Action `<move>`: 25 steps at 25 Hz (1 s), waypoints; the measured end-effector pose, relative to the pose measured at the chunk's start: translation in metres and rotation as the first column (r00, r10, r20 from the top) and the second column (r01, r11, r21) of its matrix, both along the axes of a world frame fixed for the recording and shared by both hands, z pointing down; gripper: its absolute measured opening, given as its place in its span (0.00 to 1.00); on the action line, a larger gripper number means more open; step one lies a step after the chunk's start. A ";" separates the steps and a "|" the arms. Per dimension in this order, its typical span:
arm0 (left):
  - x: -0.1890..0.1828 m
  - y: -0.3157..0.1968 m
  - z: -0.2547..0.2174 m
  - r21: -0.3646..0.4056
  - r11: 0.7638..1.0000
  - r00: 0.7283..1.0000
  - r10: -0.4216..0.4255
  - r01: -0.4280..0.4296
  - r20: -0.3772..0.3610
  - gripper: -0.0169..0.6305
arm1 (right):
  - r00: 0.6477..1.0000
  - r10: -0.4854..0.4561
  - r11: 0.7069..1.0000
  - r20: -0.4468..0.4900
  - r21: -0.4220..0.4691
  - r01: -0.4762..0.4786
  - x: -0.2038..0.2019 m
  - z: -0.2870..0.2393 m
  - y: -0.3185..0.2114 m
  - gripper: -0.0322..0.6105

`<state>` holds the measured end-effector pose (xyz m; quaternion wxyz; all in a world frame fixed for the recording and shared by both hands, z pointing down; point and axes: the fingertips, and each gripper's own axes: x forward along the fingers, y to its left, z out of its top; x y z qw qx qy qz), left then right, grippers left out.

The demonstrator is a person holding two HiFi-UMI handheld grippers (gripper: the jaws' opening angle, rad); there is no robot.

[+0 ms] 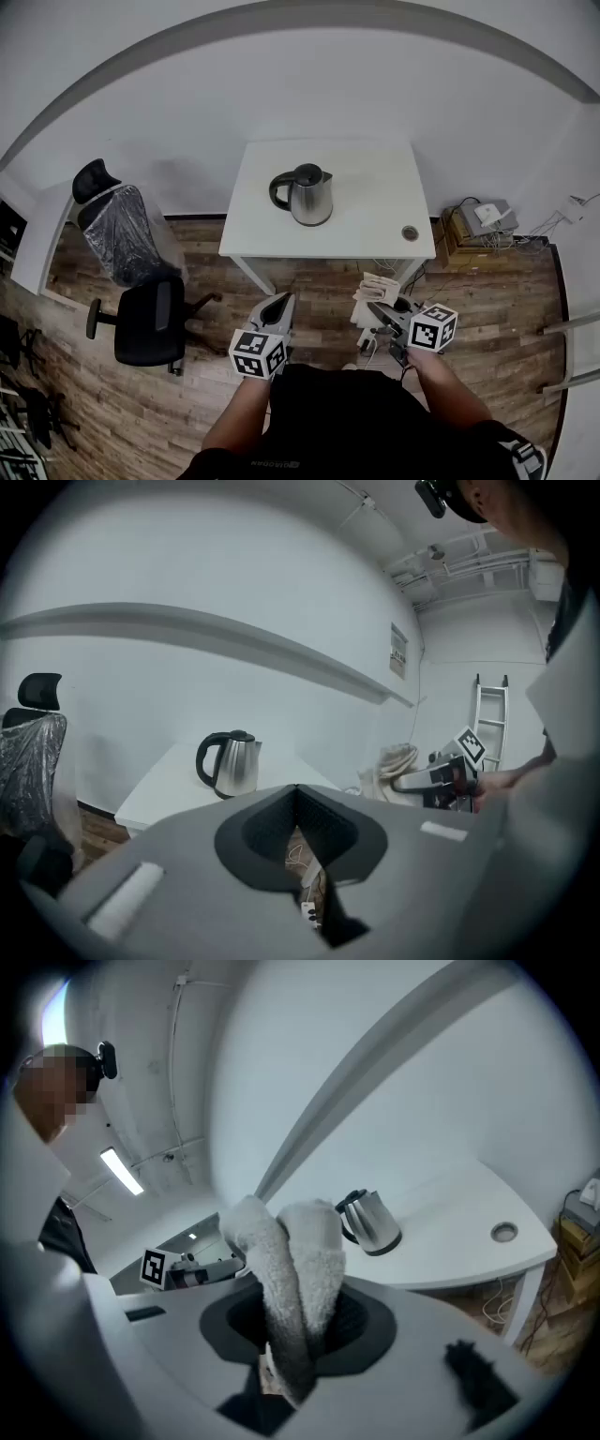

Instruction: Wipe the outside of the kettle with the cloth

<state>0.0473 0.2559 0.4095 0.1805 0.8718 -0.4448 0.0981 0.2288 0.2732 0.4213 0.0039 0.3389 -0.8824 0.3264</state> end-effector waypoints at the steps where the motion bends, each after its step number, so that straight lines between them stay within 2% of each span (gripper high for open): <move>1: 0.000 -0.003 0.000 0.003 1.000 1.000 -0.006 0.006 0.002 0.04 | 1.000 -0.003 1.000 0.009 0.008 0.003 0.003 0.000 -0.002 0.20; 6: 0.001 -0.010 0.000 0.023 1.000 0.999 -0.011 0.010 0.037 0.04 | 1.000 -0.005 0.999 0.030 0.047 0.004 0.013 -0.002 -0.015 0.20; 10: 0.001 -0.019 0.003 0.024 1.000 0.999 -0.011 0.010 0.046 0.04 | 1.000 0.021 0.999 0.007 0.050 -0.021 0.019 -0.002 -0.032 0.20; 15: -0.004 -0.049 0.010 0.029 1.000 0.999 0.002 -0.003 0.038 0.04 | 0.997 0.049 0.997 -0.061 0.065 -0.045 0.019 0.001 -0.059 0.20; 20: -0.016 -0.095 0.022 0.037 0.999 1.000 0.016 -0.016 0.017 0.04 | 0.991 0.050 0.996 -0.122 0.072 -0.042 0.001 0.006 -0.095 0.20; 22: -0.020 -0.115 0.024 0.032 0.999 0.999 0.041 -0.042 0.015 0.04 | 0.985 0.061 0.995 -0.160 0.087 -0.047 -0.007 0.003 -0.114 0.20; 25: -0.030 -0.146 0.029 0.029 0.995 0.994 0.098 -0.100 0.056 0.04 | 0.963 0.077 0.992 -0.259 0.119 -0.047 -0.023 0.001 -0.148 0.20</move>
